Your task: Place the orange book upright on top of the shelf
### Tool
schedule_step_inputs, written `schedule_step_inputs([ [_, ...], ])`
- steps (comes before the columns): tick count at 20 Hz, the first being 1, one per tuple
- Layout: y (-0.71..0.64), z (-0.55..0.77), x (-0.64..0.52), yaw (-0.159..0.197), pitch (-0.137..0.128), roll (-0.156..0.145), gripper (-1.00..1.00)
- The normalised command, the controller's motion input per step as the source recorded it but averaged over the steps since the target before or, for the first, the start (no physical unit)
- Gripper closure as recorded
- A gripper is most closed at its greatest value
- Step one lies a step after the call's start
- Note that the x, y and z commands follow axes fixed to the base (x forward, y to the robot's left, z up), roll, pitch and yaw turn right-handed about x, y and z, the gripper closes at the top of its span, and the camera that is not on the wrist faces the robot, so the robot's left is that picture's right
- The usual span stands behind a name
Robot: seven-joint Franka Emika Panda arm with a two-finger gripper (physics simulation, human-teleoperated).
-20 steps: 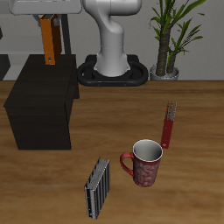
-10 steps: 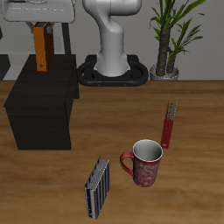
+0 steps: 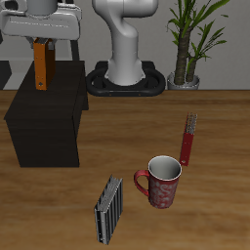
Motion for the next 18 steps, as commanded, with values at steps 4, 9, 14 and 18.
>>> schedule_step_inputs([
  [4,0.05,-0.24,0.1,0.013,0.03,-0.023,1.0],
  [9,0.02,-0.22,0.09,-0.003,0.029,-0.007,1.0],
  [14,0.02,-0.19,0.1,0.002,0.029,-0.035,1.0],
  [18,0.06,-0.08,0.05,-0.004,0.005,-0.001,-1.0],
])
